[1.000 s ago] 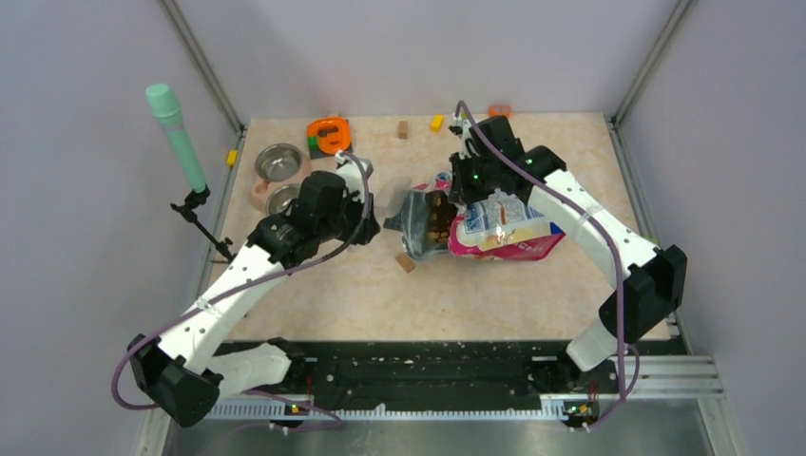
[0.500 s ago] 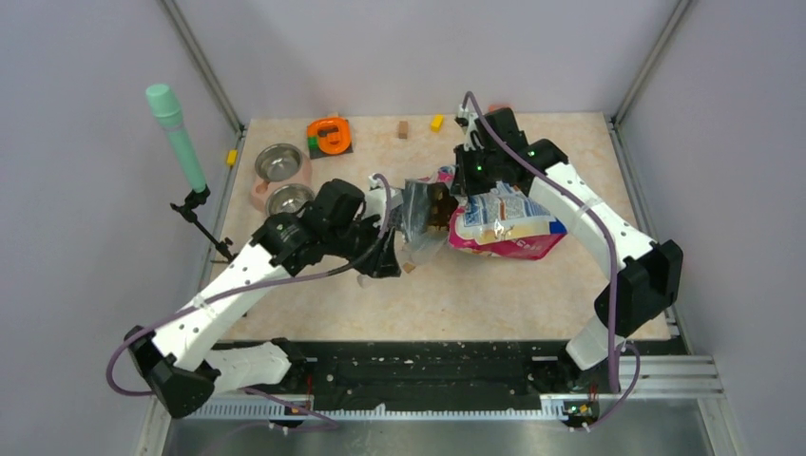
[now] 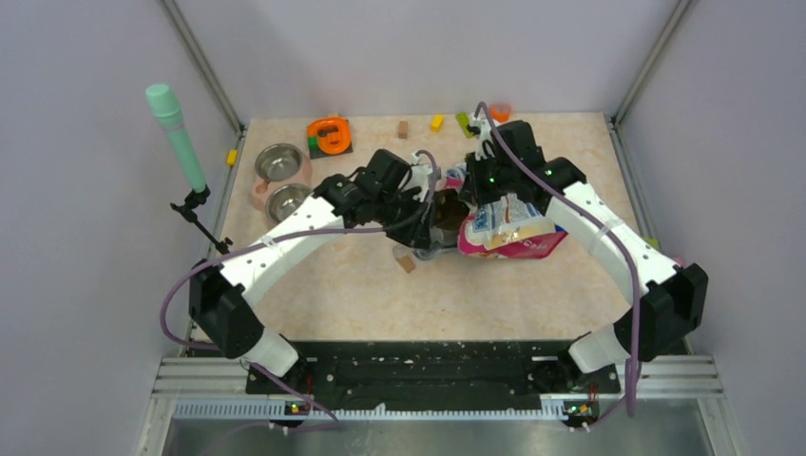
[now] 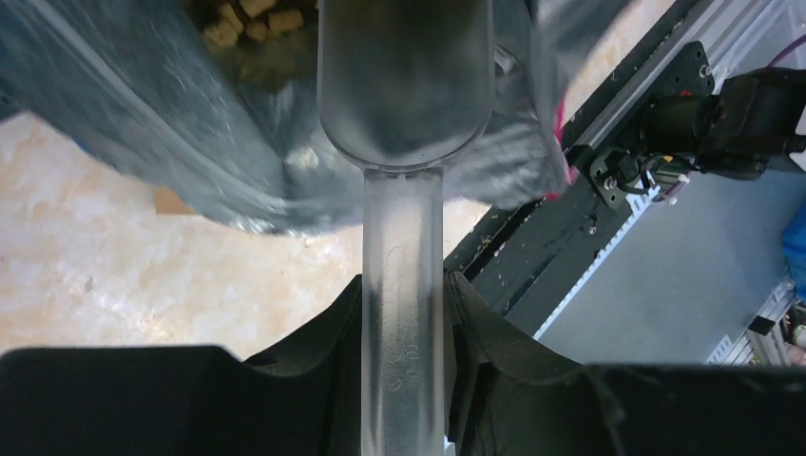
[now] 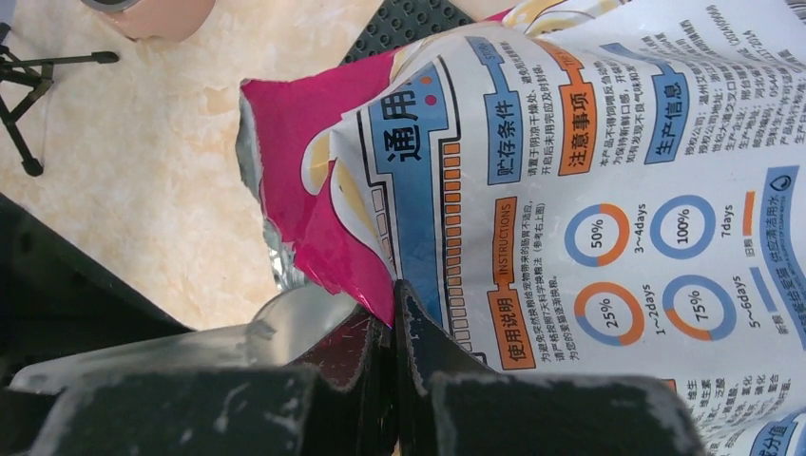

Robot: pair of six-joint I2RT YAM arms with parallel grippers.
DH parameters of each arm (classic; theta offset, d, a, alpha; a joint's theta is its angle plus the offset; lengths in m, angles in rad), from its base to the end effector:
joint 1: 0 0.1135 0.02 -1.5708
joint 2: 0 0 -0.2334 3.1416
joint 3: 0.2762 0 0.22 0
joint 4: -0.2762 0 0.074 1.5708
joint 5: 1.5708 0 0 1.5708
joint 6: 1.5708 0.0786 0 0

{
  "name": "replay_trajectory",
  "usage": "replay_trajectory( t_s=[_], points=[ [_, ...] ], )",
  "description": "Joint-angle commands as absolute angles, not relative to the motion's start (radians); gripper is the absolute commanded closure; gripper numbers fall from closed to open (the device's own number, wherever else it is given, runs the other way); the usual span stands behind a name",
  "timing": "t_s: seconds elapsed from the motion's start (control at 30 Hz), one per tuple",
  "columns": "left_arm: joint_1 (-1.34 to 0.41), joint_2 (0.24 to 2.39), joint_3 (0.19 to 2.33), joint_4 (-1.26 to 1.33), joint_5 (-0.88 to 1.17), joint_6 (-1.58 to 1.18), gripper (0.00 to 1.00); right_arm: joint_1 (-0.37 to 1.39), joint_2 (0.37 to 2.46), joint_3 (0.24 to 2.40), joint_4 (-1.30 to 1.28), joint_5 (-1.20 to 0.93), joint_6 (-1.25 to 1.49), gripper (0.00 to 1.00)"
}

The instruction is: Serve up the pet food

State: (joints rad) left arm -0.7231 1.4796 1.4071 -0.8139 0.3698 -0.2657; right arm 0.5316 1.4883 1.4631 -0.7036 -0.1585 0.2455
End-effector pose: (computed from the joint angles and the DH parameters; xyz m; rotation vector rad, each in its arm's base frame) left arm 0.2116 -0.2247 0.2763 0.7515 2.4711 -0.8599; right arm 0.2756 0.1764 0.2998 -0.4190 2.3211 0.5731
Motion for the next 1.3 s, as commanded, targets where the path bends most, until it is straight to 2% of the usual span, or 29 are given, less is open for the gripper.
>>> replay_trajectory(
  t_s=[0.0,0.43,0.63,0.9,1.13,1.27],
  points=[
    [-0.735,1.596,1.524,-0.83,0.42,-0.241,1.0,0.515,1.377,1.422,-0.59,-0.155,0.265,1.0],
    [-0.75,1.904,1.789,-0.871,0.229,-0.313,1.0,0.516,1.362,1.382,-0.559,-0.12,0.348,1.0],
    [-0.753,2.014,1.846,-0.816,0.218,-0.372,1.0,0.515,1.346,1.363,-0.526,-0.14,0.399,1.0],
    [-0.765,1.867,1.506,-0.437,0.153,-0.318,1.0,0.497,1.33,1.352,-0.559,-0.157,0.447,1.0],
    [-0.765,1.762,1.361,-0.465,0.214,-0.174,1.0,0.454,1.326,1.37,-0.582,-0.155,0.442,1.0],
    [-0.765,1.748,1.357,-0.505,0.269,-0.128,1.0,0.446,1.332,1.388,-0.586,-0.153,0.435,1.0]
  ],
)
